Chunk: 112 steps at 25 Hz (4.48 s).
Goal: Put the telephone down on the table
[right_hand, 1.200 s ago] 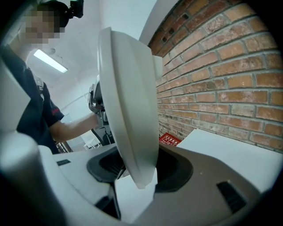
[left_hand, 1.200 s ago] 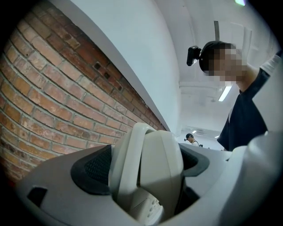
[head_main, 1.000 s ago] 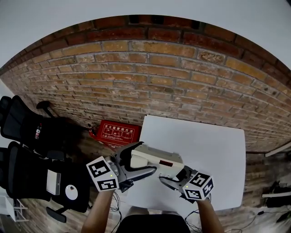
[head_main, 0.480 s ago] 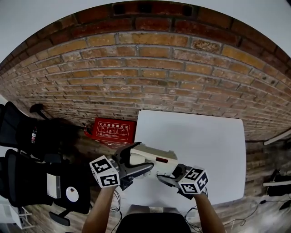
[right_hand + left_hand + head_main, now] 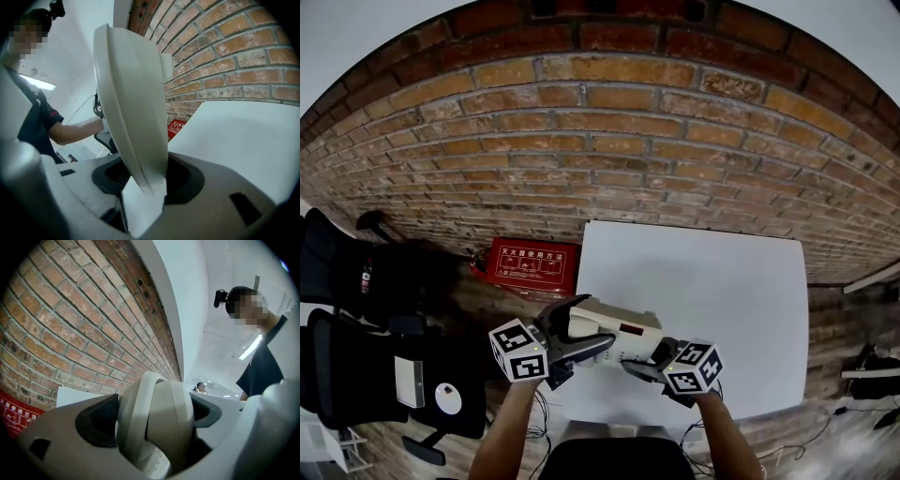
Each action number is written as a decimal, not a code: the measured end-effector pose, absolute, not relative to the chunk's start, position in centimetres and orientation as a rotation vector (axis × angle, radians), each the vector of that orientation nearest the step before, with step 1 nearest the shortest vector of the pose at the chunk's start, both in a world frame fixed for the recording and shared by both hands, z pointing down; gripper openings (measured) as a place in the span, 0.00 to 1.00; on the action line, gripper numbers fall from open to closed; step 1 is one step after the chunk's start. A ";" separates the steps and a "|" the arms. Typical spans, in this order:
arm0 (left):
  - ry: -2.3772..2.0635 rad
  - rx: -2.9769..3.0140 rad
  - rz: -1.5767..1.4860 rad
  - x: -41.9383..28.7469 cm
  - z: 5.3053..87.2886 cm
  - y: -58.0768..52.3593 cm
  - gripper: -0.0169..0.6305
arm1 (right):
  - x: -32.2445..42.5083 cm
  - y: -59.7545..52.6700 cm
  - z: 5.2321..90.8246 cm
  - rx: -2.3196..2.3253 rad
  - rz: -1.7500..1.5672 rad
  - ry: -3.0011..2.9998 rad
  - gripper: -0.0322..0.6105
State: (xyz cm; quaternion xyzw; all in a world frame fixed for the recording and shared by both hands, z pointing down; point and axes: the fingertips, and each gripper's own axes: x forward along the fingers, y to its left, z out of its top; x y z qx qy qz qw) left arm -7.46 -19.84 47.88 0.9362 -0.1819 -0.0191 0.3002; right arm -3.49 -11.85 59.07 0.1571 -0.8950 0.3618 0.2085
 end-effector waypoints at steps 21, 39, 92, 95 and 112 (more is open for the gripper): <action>-0.540 2.363 -0.100 -9.1 53.8 -20.6 0.72 | -4.1 -11.9 64.1 0.329 1.040 -2.379 0.36; -0.510 2.330 -0.087 -8.3 56.6 -21.6 0.72 | -3.5 -12.4 66.5 0.332 1.079 -2.338 0.36; -0.497 2.258 -0.056 -7.2 60.8 -24.1 0.72 | -2.7 -13.7 69.0 0.322 1.235 -2.357 0.34; -0.496 2.287 -0.005 -7.2 61.0 -24.0 0.72 | -2.6 -13.8 69.1 0.320 1.246 -2.358 0.34; -0.615 2.339 0.020 -11.2 59.0 -22.8 0.72 | -2.6 -14.2 69.3 0.317 1.294 -2.355 0.34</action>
